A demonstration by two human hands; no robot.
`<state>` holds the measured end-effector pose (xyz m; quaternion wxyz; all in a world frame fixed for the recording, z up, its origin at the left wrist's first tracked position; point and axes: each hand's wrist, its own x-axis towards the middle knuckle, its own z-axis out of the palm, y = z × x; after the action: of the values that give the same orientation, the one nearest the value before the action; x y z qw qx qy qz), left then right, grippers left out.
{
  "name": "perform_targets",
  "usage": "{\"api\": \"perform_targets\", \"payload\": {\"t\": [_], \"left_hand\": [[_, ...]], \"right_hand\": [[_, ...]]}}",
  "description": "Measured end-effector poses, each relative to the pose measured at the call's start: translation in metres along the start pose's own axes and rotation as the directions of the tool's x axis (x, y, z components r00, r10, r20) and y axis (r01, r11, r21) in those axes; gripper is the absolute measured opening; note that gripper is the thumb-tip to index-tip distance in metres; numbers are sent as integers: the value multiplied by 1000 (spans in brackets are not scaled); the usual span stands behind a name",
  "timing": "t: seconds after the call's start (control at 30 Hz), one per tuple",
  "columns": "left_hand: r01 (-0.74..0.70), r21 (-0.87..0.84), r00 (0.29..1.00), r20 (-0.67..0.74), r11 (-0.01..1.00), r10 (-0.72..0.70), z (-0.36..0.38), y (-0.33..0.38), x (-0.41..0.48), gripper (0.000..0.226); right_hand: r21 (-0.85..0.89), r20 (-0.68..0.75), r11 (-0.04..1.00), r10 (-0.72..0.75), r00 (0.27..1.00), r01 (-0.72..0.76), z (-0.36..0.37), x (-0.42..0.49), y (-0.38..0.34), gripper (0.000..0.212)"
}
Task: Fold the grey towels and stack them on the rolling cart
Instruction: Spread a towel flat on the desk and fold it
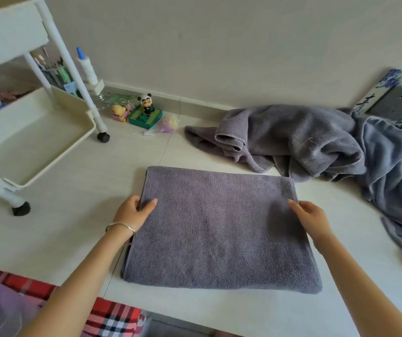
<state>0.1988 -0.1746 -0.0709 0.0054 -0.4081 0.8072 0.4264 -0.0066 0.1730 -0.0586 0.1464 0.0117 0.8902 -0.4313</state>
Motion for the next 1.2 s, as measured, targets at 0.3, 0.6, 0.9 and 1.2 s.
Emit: {"api": "perform_targets", "payload": {"t": [0.3,0.6,0.9,1.2], "left_hand": [[39,-111,965,262,993,-8,-1,-15,-59,35],[-54,-117,988,-151,992,36,1,-20,-68,41],[-106,-84,956,-282,991,78,1,-45,-99,33],[-147,-1,968,-205,989,144,1,-53,-112,16]], "right_hand": [[-71,282,987,161,946,-147,-22,-46,34,33],[50,94,984,167,981,-173,-17,-90,43,47],[2,91,970,243,966,-244,-24,-121,59,31],[49,-11,995,86,996,-85,-17,-153,65,43]]}}
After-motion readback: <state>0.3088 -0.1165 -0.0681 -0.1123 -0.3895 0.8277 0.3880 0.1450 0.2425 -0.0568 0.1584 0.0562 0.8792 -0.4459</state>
